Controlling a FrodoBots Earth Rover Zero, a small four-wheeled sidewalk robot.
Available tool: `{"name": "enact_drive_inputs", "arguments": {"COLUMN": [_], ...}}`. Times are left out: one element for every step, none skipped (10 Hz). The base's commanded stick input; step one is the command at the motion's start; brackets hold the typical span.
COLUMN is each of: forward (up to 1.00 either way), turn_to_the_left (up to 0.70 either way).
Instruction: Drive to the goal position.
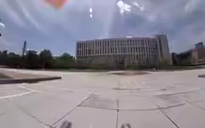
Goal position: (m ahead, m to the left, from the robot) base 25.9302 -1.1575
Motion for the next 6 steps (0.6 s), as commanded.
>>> {"name": "enact_drive_inputs", "arguments": {"forward": [0.70, 0.70, 0.70, 0.70, 0.70, 0.70], "turn_to_the_left": [0.00, 0.00, 0.00, 0.00, 0.00, 0.00]}}
